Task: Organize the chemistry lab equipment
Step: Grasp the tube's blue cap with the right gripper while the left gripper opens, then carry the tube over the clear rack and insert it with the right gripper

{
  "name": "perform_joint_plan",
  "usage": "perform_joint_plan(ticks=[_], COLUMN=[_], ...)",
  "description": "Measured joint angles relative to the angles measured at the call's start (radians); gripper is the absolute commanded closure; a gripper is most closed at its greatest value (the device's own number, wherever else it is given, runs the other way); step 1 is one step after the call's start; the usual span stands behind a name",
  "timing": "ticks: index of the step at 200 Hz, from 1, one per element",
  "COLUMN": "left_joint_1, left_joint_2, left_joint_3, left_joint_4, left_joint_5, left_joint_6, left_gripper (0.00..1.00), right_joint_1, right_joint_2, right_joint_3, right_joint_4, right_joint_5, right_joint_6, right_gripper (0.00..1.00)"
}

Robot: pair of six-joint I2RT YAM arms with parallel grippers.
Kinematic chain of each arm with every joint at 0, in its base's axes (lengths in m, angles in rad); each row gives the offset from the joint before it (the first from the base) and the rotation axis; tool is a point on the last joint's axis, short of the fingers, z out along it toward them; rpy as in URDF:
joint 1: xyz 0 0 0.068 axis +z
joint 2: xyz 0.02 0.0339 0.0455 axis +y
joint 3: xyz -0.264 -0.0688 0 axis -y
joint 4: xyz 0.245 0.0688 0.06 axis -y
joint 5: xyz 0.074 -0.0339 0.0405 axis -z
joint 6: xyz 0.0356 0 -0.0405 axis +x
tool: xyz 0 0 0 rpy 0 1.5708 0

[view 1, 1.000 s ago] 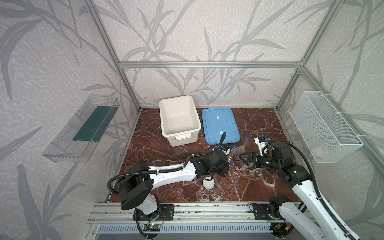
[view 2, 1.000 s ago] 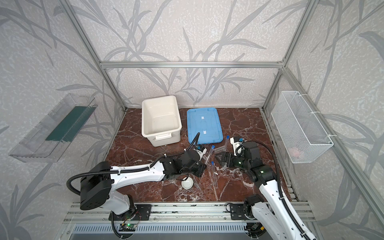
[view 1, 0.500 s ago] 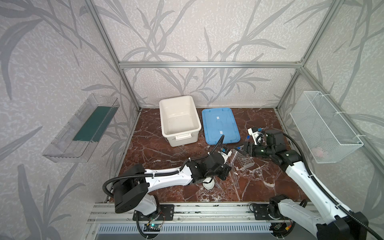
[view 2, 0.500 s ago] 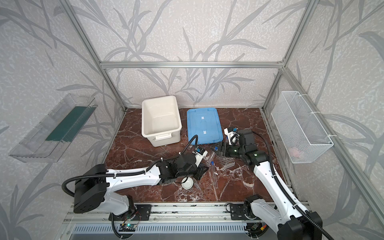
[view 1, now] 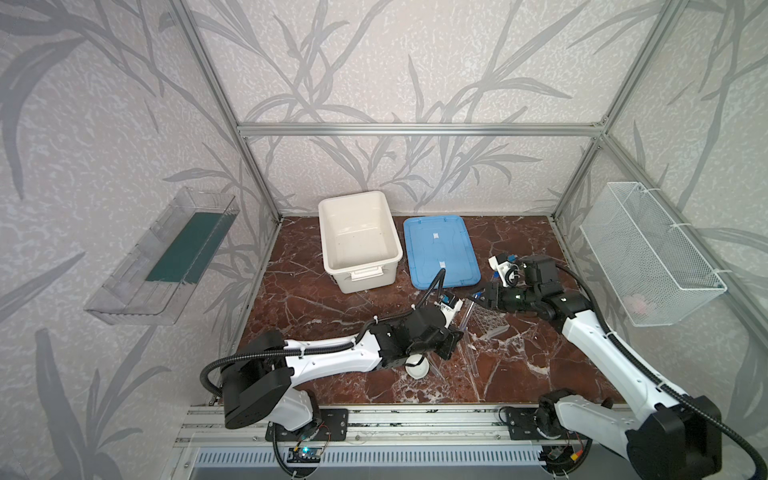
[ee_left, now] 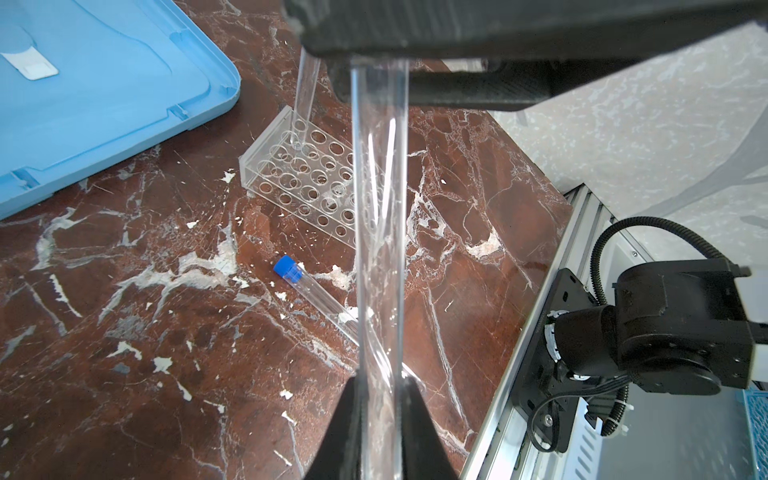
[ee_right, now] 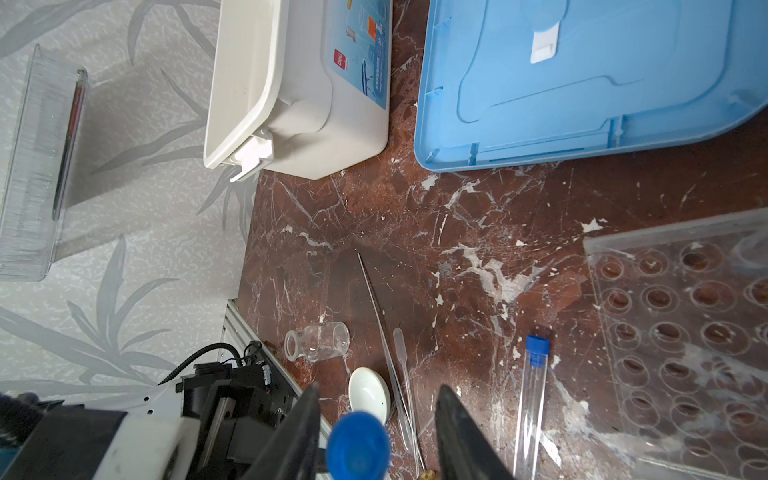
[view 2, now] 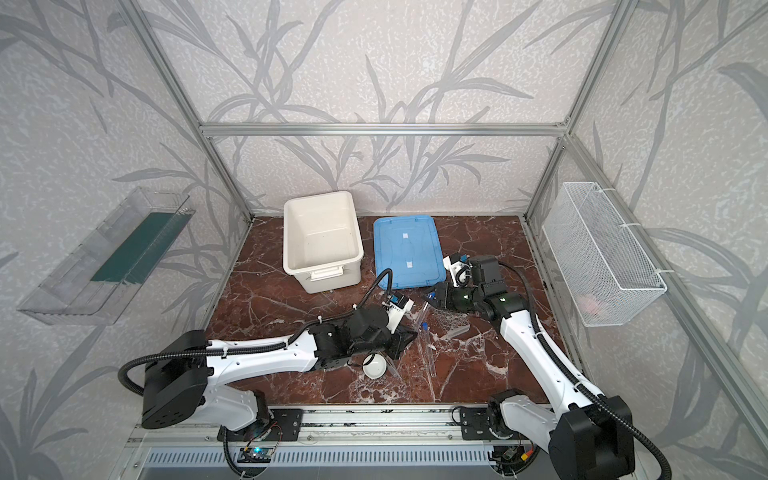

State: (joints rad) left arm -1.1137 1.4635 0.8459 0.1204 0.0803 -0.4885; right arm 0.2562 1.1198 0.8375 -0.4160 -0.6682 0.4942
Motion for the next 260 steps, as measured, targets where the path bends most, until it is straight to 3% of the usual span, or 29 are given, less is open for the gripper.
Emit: perform_joint_plan(ticks=[56,104,120,143,157,184,206,235,260], left_joint_1=[-0.004,-0.004,-0.004,-0.004,-0.004,-0.004,-0.004,-0.003,-0.002], left_joint_2=[0.015,0.021,0.024,0.025,0.025,0.012,-0.048,-0.171,-0.211], left_joint_3=[0.002,0.002,0.002,0.003,0.010,0.057,0.073,-0.022,-0.074], left_joint_4=[-0.003,-0.013,-0.013,-0.011,-0.018,-0.079,-0.166,-0.172,-0.210], left_joint_5=[0.000,0.000,0.000,-0.002,-0.011,-0.043,-0.092,-0.077,-0.065], left_joint_6=[0.016,0.018,0.019,0.013,-0.015,-0.100,-0.238,-0.388,-0.433], left_gripper=[0.84,0.83,0.72,0.27,0.09,0.01,0.01,0.01,0.01], right_joint_1=[0.000,0.000,0.000,0.000,0.000,0.001,0.001,0.001,0.001], right_joint_2=[0.005,0.007,0.007,0.007,0.005,-0.024,-0.092,-0.214,-0.267], right_joint_3=[-0.002,-0.024,-0.024,-0.024,-0.024,-0.024,-0.024,-0.024,-0.024], right_joint_4=[0.013,0.030,0.030,0.030,0.029,0.011,-0.019,-0.026,-0.023], right_joint_5=[-0.008,-0.015,-0.015,-0.013,-0.002,0.069,0.164,0.328,0.464], right_joint_6=[0.020,0.033,0.033,0.032,0.028,0.000,-0.036,-0.084,-0.129], right_gripper=[0.78,0.79,0.81,0.81,0.81,0.81,0.81,0.80,0.81])
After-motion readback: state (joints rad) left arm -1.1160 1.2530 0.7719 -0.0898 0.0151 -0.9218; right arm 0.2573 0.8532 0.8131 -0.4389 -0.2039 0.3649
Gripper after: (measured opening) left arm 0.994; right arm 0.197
